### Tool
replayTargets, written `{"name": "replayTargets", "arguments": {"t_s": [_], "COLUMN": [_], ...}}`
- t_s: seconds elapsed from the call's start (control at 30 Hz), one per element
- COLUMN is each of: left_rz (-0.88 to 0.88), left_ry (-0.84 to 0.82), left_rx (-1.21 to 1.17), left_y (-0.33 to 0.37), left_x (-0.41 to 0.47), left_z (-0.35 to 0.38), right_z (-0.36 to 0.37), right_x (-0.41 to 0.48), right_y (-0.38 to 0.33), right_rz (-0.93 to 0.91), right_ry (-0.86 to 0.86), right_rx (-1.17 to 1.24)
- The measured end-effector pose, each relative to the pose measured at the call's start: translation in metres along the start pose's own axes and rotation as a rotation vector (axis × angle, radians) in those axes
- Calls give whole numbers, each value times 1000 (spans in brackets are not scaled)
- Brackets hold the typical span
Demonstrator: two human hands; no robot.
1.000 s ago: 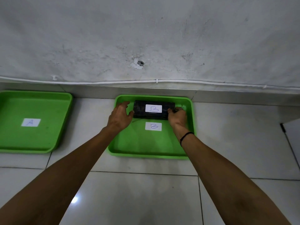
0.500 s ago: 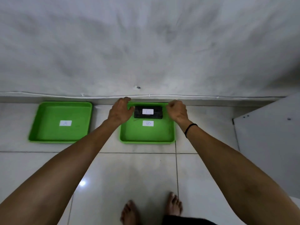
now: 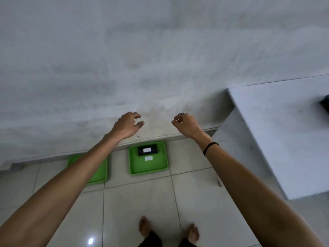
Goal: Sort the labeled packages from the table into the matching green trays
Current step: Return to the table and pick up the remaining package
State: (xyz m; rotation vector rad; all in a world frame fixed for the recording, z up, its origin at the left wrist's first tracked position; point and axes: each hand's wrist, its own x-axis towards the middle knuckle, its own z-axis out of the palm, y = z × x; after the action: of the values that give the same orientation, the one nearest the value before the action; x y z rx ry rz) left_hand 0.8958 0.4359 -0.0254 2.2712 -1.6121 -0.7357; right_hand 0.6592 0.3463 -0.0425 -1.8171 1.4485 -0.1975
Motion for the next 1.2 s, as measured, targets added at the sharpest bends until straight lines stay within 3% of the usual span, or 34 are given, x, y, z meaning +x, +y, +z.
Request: {"name": "replayTargets", "arguments": {"t_s": [0.17,0.3,0.73,0.97,1.2], "left_rz": [143,262,431,404,349], "left_ry": [26,21,-161,-222,-292], "left_rx": [33,28,-99,-201,-218], "left_y": [107,207,484,597,721], "left_x": [-41,-68,-127,-93,-16], "left_z": [-25,-11,156,225,316], "right_z": [-120,-205,-398,-463,-540], "right_x": [-75,-139,-326,-334,-281], "right_y": [15,69,325,422,523], "right_rz": [-37,-7,223,278,312], "right_ry": [172,281,497,516,496], "right_rx": [-14,15,23,82,119]}}
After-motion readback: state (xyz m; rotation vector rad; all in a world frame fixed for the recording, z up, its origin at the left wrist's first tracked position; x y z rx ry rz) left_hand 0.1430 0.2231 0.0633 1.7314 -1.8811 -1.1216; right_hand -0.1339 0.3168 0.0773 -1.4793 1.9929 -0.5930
